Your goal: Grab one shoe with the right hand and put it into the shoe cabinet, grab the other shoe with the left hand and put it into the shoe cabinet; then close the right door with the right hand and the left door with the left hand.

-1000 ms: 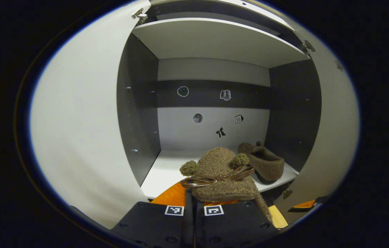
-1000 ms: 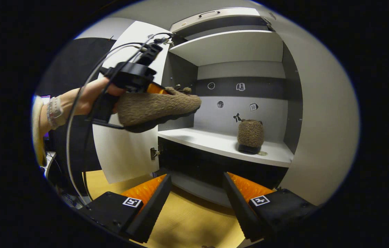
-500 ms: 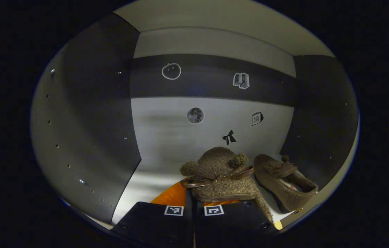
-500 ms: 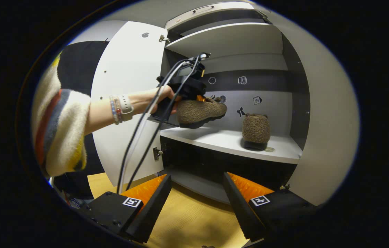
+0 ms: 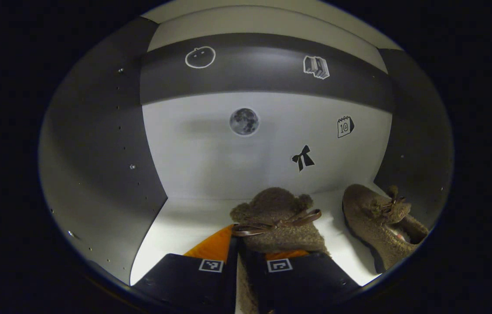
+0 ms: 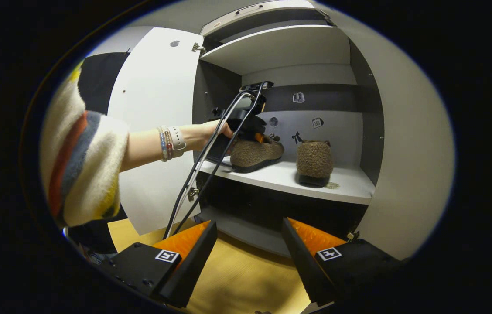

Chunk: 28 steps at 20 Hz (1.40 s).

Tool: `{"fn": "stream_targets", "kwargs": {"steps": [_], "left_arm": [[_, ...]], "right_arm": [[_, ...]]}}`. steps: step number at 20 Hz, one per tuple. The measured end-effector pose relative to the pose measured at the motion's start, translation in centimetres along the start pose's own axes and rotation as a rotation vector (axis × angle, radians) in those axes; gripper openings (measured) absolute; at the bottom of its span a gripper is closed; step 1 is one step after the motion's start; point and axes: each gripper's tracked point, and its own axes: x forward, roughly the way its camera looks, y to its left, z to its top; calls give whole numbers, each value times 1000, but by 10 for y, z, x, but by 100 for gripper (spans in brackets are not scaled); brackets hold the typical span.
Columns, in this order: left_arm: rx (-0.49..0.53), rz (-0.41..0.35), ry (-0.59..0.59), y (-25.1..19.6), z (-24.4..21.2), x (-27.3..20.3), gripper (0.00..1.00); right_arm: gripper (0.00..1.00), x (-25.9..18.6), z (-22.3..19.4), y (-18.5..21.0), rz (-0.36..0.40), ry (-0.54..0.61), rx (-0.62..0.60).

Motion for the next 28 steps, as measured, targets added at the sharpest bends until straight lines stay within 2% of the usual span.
{"fn": "stream_targets", "kwargs": {"steps": [2,3,4,7,8,10,13,18,23,28], "left_arm": [[-14,5,4,2,-2,-3,31],[-16,11,-3,4,0,-6,40],[-15,22,-8,8,0,-10,45],[-4,62,-32,21,0,-25,87],[-13,51,-41,21,-1,-30,95],[-10,27,-60,19,0,-43,95],[61,-8,-106,9,5,-69,95],[122,-103,-212,-18,16,-139,95],[115,-231,-325,-39,13,-251,95],[80,-394,-488,-59,-5,-383,95]], "right_arm": [[98,-2,3,4,11,-7,-5],[98,-4,3,5,14,-10,-9],[98,-5,4,6,16,-12,-11],[98,-7,6,6,12,-21,-25],[98,-9,7,5,6,-22,-29],[98,-12,9,6,-5,-28,-27],[98,-18,14,13,-26,-36,-42],[98,-44,38,37,-75,-83,-87],[98,-95,90,56,-185,-189,-100],[98,-159,130,53,-322,-275,-58]]}}
